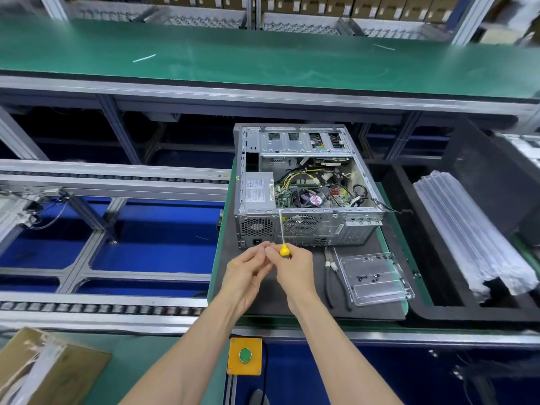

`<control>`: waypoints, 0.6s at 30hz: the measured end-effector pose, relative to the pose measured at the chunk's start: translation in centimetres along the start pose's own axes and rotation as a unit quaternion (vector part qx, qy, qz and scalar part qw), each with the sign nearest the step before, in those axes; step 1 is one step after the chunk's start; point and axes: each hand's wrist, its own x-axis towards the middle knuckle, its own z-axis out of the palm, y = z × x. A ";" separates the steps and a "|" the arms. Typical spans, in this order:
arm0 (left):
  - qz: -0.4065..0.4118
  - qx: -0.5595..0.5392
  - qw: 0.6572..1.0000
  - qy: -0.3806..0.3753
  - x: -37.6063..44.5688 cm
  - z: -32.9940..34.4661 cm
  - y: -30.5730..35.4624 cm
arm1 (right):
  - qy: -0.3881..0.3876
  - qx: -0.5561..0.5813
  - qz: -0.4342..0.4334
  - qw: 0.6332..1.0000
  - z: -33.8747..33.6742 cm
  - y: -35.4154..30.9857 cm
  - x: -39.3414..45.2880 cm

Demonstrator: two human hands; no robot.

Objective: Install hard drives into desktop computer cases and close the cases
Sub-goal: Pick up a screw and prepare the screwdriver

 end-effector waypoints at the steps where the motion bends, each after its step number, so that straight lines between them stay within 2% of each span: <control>1: 0.007 0.004 1.000 0.007 0.1 -0.2 -0.2 | 0.003 0.045 0.030 0.999 0.1 0.0 0.0; 4: 0.025 0.019 0.999 0.018 0.4 -0.6 -0.5 | 0.016 0.095 0.082 0.992 0.2 0.2 0.1; 11: 0.047 0.095 0.993 0.048 0.7 -1.8 -0.5 | -0.012 0.056 0.085 0.995 0.3 0.9 0.0; 13: 0.030 0.046 0.997 0.058 1.2 -2.1 -0.3 | -0.034 0.035 0.067 0.997 0.4 0.8 -0.1; 16: 0.016 -0.086 0.992 0.089 2.1 -2.4 0.5 | -0.068 -0.054 0.018 0.996 0.7 0.8 -0.2; 18: 0.023 -0.124 0.987 0.103 2.6 -2.4 1.2 | -0.097 -0.103 -0.013 0.990 1.0 1.6 -0.6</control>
